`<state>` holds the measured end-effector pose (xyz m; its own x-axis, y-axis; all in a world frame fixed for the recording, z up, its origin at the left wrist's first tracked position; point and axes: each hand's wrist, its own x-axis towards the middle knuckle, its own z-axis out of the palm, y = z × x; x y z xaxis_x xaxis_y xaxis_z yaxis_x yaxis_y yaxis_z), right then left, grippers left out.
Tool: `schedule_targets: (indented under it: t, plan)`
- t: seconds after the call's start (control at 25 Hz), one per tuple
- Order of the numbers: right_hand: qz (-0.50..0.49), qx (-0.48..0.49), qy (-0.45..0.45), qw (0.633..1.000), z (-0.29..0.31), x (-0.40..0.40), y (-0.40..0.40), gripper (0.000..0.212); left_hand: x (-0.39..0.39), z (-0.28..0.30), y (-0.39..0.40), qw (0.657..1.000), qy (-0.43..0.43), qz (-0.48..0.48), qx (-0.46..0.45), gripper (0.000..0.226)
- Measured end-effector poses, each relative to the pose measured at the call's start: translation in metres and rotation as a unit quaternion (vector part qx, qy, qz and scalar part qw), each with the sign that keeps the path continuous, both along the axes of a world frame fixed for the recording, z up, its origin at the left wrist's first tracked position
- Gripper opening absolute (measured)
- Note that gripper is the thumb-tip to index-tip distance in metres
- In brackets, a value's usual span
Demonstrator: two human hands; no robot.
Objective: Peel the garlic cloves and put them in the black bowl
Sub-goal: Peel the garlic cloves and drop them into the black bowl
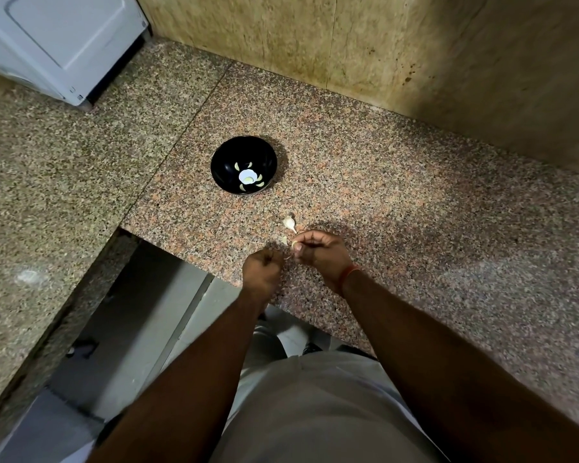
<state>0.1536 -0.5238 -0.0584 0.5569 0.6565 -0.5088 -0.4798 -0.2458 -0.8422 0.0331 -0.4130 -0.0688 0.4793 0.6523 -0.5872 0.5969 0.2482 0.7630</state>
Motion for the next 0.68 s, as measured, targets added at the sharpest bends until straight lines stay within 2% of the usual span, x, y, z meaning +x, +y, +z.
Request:
schedule_targets:
  t: [0.08,0.28,0.44,0.68]
  plan:
    - [-0.009,0.001,0.035,0.999,-0.004,-0.001,0.0,0.014,0.001,0.0,0.0,0.999,0.022,-0.02,0.032,0.017]
    - [0.008,-0.036,0.048,0.998,-0.01,-0.004,-0.001,0.013,0.0,0.002,-0.001,0.993,0.005,-0.061,0.103,0.009]
    - [0.013,-0.047,0.04,0.998,-0.01,-0.005,0.001,0.014,-0.002,0.014,-0.004,0.994,-0.086,-0.036,0.055,0.013]
    - [0.02,-0.051,0.009,0.998,-0.008,-0.004,0.002,0.018,-0.008,0.021,0.0,0.991,-0.119,-0.052,0.042,0.009]
